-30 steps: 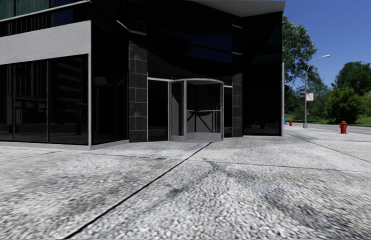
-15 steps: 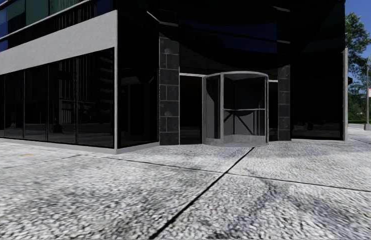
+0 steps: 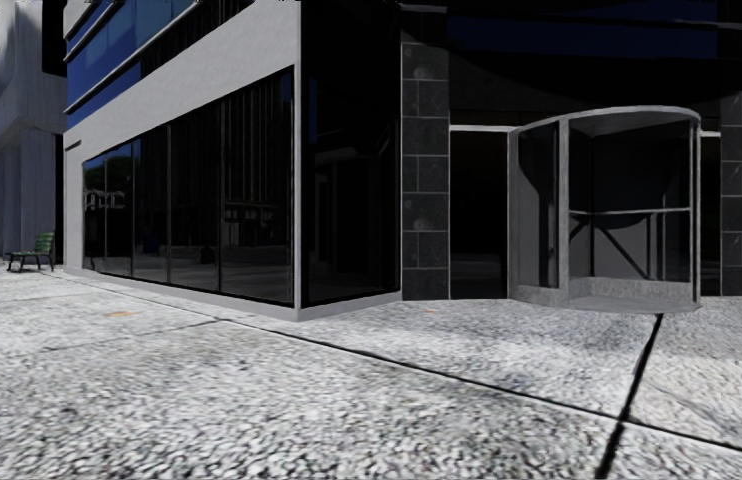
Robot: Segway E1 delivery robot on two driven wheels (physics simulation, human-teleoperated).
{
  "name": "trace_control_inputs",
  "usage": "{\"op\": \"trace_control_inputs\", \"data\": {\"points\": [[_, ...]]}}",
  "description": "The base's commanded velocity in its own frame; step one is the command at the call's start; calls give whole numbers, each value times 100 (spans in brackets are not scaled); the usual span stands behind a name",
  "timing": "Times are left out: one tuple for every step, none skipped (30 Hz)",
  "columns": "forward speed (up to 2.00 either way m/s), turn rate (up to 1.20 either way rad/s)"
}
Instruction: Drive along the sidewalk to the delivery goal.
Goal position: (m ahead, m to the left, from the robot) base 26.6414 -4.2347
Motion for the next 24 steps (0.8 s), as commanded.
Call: {"op": "trace_control_inputs", "data": {"points": [[200, 63], [200, 63], [200, 63], [200, 63], [200, 63], [200, 63], [200, 64], [200, 64], [200, 66], [200, 66], [200, 67], [200, 67], [200, 68], [200, 68], [200, 68], [200, 68], [200, 68], [200, 68], [200, 68], [200, 68], [200, 68], [200, 68], [200, 68], [200, 68]]}}
